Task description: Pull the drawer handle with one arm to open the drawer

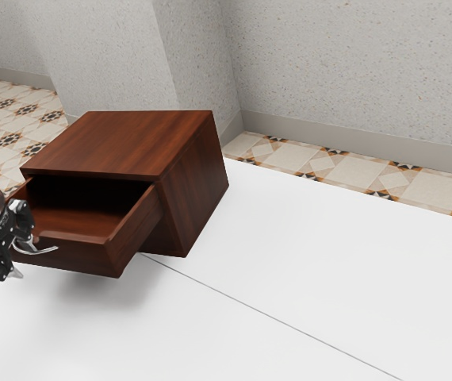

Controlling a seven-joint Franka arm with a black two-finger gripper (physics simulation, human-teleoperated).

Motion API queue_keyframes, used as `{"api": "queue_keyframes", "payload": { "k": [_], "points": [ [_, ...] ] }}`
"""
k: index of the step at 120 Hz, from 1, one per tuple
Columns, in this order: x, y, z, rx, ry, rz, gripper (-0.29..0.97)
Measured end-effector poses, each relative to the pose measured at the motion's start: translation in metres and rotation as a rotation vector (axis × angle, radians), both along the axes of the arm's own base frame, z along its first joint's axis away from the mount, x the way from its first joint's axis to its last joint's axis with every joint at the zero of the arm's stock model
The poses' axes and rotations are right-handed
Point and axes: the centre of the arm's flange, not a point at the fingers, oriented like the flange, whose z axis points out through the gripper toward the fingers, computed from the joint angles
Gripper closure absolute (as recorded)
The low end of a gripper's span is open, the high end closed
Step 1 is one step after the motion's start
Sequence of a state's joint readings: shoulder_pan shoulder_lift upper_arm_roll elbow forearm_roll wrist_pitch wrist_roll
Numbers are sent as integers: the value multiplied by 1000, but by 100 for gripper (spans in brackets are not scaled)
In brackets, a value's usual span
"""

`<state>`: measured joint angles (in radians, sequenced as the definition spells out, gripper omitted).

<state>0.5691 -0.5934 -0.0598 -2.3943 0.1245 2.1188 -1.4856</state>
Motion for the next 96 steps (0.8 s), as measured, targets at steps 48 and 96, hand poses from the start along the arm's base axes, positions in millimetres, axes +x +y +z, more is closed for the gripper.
{"api": "queue_keyframes", "payload": {
  "k": [48,96],
  "points": [
    [1,-5,18,-17,17,10,41],
    [13,-21,57,9,-19,-9,41]
  ]
}}
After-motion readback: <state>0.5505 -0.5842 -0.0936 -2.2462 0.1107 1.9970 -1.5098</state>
